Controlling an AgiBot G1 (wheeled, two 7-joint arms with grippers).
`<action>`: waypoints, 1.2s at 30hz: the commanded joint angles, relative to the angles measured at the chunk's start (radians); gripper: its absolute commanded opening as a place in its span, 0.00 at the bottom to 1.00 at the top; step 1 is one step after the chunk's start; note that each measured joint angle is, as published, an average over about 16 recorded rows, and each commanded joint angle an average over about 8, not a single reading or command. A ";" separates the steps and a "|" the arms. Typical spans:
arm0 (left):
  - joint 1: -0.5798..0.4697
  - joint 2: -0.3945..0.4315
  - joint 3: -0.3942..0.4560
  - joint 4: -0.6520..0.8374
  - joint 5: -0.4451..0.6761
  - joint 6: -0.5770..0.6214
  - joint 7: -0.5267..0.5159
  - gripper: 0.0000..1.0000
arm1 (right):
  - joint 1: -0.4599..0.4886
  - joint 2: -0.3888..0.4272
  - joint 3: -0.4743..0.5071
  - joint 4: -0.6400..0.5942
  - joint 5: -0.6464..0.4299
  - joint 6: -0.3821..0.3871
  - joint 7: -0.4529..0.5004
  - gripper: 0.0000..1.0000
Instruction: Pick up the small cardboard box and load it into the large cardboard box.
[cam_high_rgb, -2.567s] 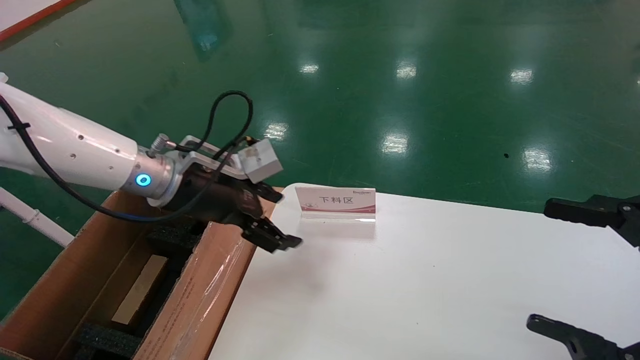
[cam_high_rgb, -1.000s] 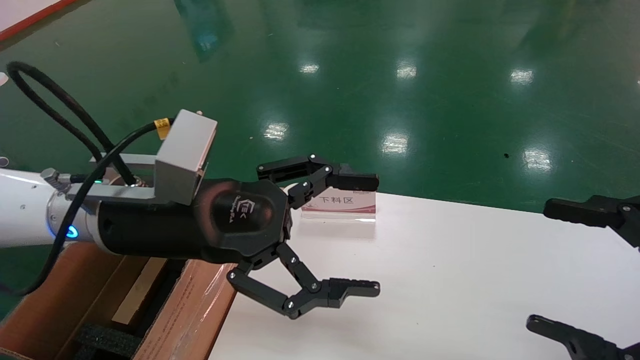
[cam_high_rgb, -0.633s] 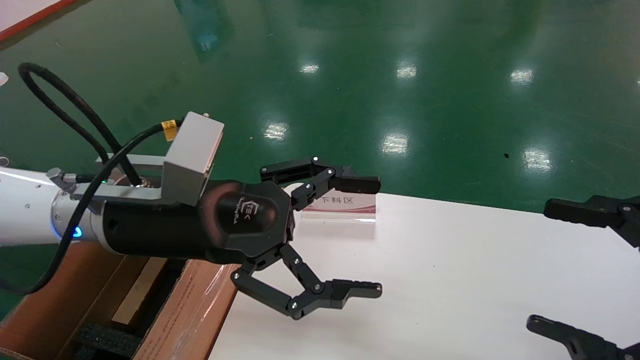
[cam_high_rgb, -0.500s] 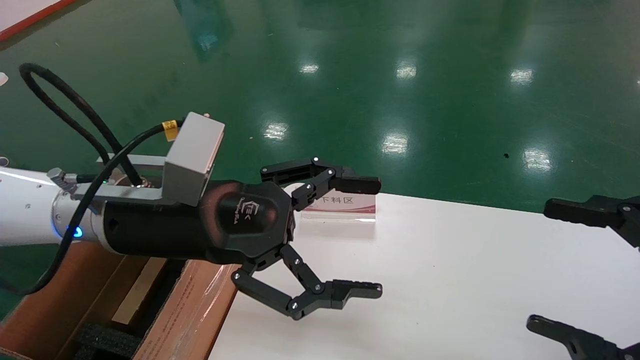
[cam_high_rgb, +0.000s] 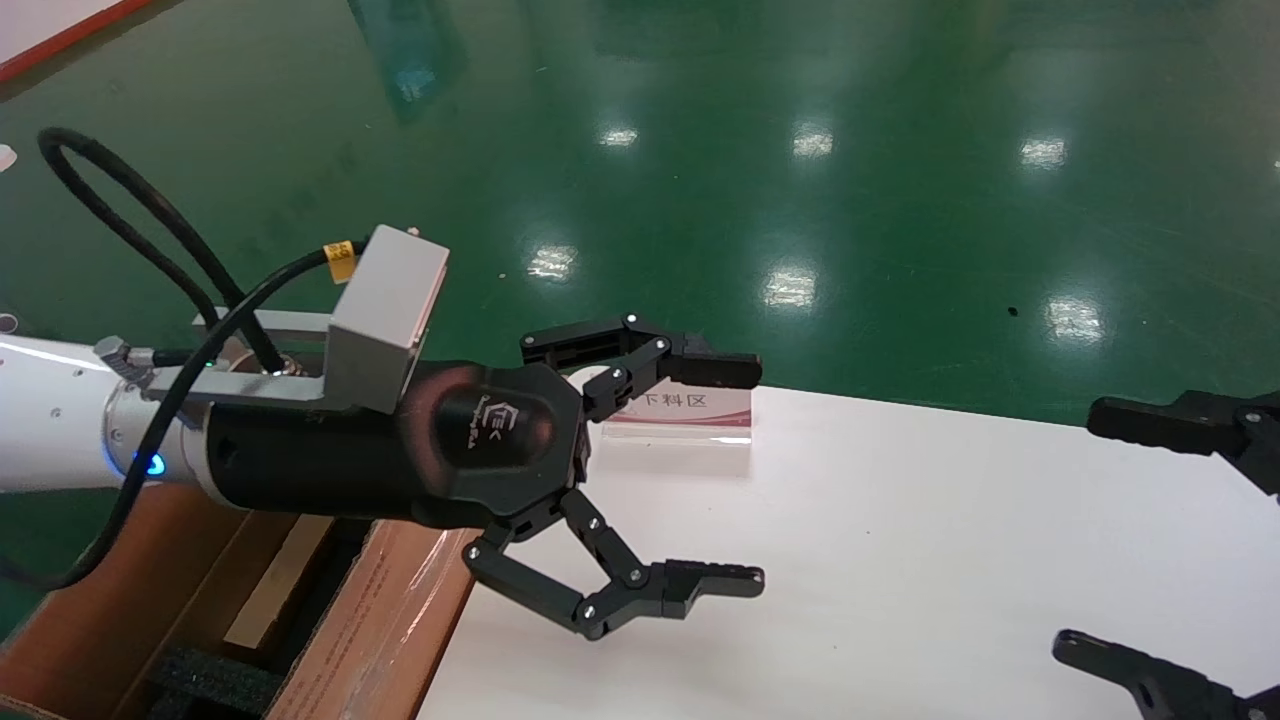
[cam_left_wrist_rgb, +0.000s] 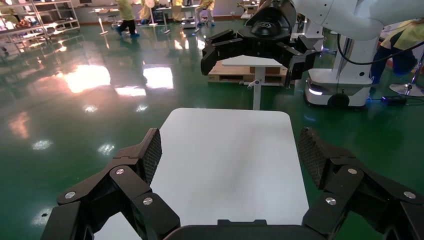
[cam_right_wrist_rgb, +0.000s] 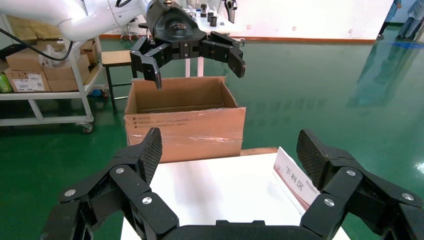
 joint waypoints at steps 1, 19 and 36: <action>0.001 0.000 -0.001 0.000 -0.001 0.001 0.001 1.00 | 0.000 0.000 0.000 0.000 0.000 0.000 0.000 1.00; 0.008 0.001 -0.011 0.000 -0.007 0.005 0.007 1.00 | 0.000 0.000 0.000 0.000 0.000 0.000 0.000 1.00; 0.007 0.000 -0.010 0.001 -0.007 0.005 0.007 1.00 | 0.000 -0.001 0.001 0.001 -0.001 -0.001 0.000 1.00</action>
